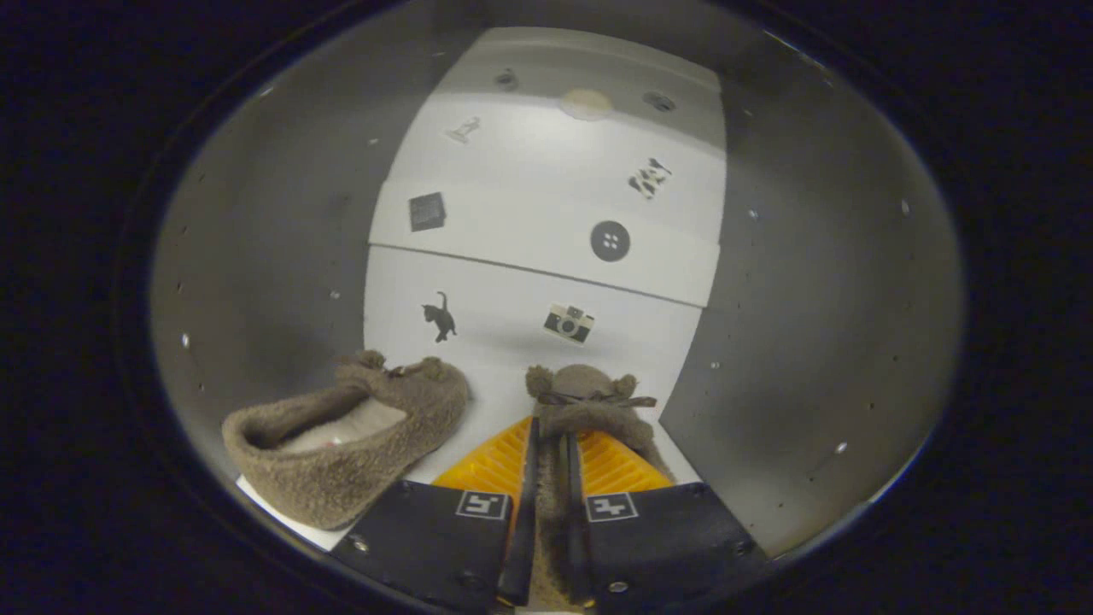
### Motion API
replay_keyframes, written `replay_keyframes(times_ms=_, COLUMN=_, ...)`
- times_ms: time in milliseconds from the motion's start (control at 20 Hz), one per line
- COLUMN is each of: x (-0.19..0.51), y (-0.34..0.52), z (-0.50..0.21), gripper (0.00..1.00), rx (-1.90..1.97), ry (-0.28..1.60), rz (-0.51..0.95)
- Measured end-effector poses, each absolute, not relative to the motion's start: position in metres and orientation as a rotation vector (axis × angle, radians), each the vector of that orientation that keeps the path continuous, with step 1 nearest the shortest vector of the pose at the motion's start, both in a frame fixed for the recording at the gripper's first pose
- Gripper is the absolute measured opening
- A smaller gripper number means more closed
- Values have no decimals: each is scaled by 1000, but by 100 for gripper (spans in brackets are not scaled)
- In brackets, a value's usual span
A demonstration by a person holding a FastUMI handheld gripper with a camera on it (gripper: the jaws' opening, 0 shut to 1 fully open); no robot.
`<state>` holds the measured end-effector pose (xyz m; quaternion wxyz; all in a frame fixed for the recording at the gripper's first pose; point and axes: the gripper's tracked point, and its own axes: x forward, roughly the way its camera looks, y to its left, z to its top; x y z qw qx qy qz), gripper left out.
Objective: Open the shoe cabinet door, grab the shoes and put them into the shoe cabinet, then close the shoe cabinet door.
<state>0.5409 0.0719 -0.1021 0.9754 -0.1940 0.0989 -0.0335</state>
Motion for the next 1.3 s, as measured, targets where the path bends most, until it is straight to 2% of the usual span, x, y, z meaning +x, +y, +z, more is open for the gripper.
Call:
replay_keyframes(times_ms=150, x=526, y=77, z=-94, gripper=47, rx=-514, ry=174, rz=-112)
replay_keyframes(times_ms=200, x=518, y=77, z=-88, gripper=53, rx=-547, ry=159, rz=-131)
replay_keyframes(times_ms=400, x=478, y=84, z=-75, gripper=87, rx=-530, ry=175, rz=-136)
replay_keyframes(times_ms=500, x=448, y=89, z=-61, gripper=88, rx=-473, ry=146, rz=-130)
replay_keyframes(times_ms=600, x=416, y=97, z=-62, gripper=100, rx=-361, ry=145, rz=-112)
replay_keyframes(times_ms=950, x=288, y=123, z=-68, gripper=100, rx=-100, ry=142, rz=-24)
replay_keyframes(times_ms=1100, x=236, y=123, z=-71, gripper=100, rx=-93, ry=72, rz=-14)
replay_keyframes(times_ms=1300, x=167, y=126, z=-105, gripper=100, rx=-70, ry=35, rz=17)
